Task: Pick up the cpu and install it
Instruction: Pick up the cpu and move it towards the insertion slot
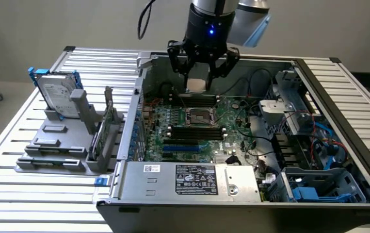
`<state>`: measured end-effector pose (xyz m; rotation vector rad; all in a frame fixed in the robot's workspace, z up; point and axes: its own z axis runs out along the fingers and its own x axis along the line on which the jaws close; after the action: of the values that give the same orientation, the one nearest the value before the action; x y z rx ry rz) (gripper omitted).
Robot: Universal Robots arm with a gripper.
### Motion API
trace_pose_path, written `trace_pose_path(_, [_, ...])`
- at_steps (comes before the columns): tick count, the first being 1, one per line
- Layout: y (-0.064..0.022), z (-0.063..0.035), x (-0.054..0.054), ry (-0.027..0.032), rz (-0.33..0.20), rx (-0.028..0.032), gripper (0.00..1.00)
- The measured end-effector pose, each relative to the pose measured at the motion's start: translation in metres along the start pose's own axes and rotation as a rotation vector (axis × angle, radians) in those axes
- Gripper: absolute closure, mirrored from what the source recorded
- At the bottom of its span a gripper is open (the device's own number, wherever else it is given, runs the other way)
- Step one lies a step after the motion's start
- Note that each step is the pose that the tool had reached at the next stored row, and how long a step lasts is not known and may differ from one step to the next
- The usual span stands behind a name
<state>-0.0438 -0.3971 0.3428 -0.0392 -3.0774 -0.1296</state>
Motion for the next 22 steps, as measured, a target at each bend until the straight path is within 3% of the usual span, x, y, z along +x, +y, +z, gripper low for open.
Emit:
trace_pose_path(10, [0.0170, 0.0158, -0.026, -0.0001, 0.000, -0.0001, 0.45])
trace_pose_path(18, [0.0426, 0.0323, -0.028, -0.0001, 0.000, 0.0005, 0.45])
trace_pose_path(22, [0.0472, 0.0401, -0.025, -0.0005, 0.001, 0.0082, 0.45])
